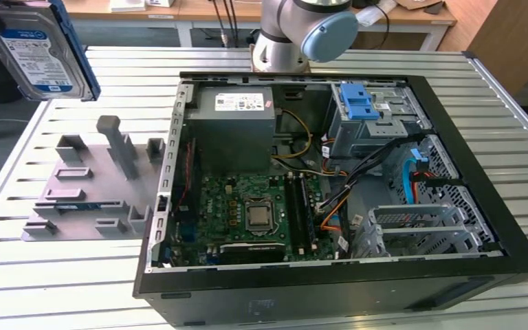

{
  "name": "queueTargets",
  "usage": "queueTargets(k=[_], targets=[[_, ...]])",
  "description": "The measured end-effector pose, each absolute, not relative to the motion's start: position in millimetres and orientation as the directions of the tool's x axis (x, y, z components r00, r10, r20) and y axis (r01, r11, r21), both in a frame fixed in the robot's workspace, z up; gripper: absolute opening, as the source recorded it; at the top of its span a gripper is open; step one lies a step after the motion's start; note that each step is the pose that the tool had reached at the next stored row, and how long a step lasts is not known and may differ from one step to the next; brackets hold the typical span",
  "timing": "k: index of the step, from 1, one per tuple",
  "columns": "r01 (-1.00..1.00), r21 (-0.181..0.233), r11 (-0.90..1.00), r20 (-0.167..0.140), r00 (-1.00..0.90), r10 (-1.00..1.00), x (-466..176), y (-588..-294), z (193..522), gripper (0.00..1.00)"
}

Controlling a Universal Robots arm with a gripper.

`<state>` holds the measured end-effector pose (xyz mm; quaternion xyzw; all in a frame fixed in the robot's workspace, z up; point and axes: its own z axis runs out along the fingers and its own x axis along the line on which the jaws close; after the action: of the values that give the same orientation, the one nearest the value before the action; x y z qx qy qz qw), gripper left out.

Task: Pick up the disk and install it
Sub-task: 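Pick up the disk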

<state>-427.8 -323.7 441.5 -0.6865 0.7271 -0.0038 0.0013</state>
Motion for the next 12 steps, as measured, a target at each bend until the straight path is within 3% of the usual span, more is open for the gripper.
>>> queueTargets(k=[12], targets=[[-0.998,-0.007,0.057,0.003,-0.057,-0.998,-427.8,-323.7,453.9,0.36]])
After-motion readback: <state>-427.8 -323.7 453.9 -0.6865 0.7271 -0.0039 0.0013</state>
